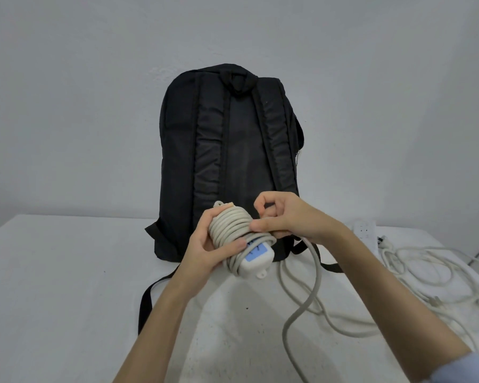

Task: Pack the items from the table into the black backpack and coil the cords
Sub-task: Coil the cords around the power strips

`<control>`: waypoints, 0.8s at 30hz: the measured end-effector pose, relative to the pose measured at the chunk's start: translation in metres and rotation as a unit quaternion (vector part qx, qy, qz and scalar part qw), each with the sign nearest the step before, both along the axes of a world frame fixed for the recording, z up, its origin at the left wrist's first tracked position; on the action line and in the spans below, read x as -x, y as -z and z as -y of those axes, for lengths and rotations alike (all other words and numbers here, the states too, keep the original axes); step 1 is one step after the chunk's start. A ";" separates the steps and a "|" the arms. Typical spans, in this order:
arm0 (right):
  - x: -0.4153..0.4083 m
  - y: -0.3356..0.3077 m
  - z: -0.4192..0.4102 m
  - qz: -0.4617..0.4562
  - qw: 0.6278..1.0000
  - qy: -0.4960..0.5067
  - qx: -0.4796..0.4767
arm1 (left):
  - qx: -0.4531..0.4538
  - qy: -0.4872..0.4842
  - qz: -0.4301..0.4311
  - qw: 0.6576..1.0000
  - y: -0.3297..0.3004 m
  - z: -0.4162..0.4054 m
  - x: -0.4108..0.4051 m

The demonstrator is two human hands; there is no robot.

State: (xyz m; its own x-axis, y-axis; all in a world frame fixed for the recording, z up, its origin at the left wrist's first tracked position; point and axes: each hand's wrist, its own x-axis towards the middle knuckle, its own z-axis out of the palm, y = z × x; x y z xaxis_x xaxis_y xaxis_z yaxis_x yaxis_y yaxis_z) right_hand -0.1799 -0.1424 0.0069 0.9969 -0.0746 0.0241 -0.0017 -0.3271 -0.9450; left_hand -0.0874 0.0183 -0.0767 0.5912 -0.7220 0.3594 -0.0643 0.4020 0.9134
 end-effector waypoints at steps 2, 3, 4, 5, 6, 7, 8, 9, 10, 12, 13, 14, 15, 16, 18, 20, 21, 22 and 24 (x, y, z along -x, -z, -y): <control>0.000 0.002 0.005 -0.013 0.996 -0.029 -0.078 | 0.001 -0.003 -0.004 1.000 -0.001 0.000 0.001; 0.000 0.005 0.007 -0.009 0.994 -0.032 -0.105 | 0.002 -0.008 -0.007 1.000 -0.001 0.000 0.000; 0.000 0.009 0.009 -0.004 0.993 -0.024 -0.117 | 0.004 -0.016 -0.011 1.000 0.000 0.000 -0.001; 0.001 0.013 0.011 0.001 0.994 -0.004 -0.106 | 0.005 -0.026 -0.016 1.000 -0.001 0.000 -0.002; 0.001 0.019 0.014 0.007 0.997 0.025 -0.076 | 0.005 -0.035 -0.020 0.999 0.000 -0.001 -0.004; 0.001 0.024 0.017 0.015 0.998 0.053 -0.044 | 0.007 -0.042 -0.026 0.999 0.001 -0.002 -0.007; 0.000 0.030 0.020 0.025 0.996 0.074 -0.030 | 0.010 -0.043 -0.035 0.998 0.002 -0.003 -0.009; -0.001 0.037 0.022 0.036 0.995 0.084 -0.044 | 0.013 -0.040 -0.048 0.998 0.002 -0.004 -0.011; -0.002 0.043 0.025 0.047 0.992 0.089 -0.082 | 0.015 -0.033 -0.059 0.998 0.002 -0.003 -0.011; -0.005 0.057 0.025 0.065 0.976 0.096 -0.184 | 0.022 -0.018 -0.073 0.997 0.003 0.000 -0.011; -0.006 0.063 0.023 0.072 0.966 0.106 -0.223 | 0.025 -0.014 -0.086 0.996 0.002 0.001 -0.009; -0.008 0.071 0.018 0.075 0.958 0.121 -0.250 | 0.030 -0.011 -0.105 0.994 0.003 0.003 -0.008; -0.011 0.080 0.012 0.077 0.952 0.146 -0.259 | 0.039 -0.008 -0.129 0.991 0.003 0.004 -0.007; -0.014 0.088 0.004 0.080 0.948 0.178 -0.250 | 0.048 -0.012 -0.150 0.987 0.003 0.005 -0.008; -0.020 0.105 -0.014 0.107 0.947 0.248 -0.176 | 0.064 -0.024 -0.182 0.981 0.005 0.007 -0.009; -0.021 0.116 -0.034 0.143 0.941 0.297 -0.074 | 0.083 -0.054 -0.217 0.971 0.007 0.009 -0.010; -0.021 0.120 -0.043 0.152 0.936 0.317 -0.021 | 0.090 -0.065 -0.225 0.968 0.009 0.010 -0.009; -0.019 0.125 -0.053 0.152 0.931 0.332 0.025 | 0.094 -0.071 -0.223 0.968 0.010 0.012 -0.009; -0.014 0.128 -0.074 0.134 0.921 0.358 0.071 | 0.110 -0.094 -0.225 0.964 0.011 0.015 -0.006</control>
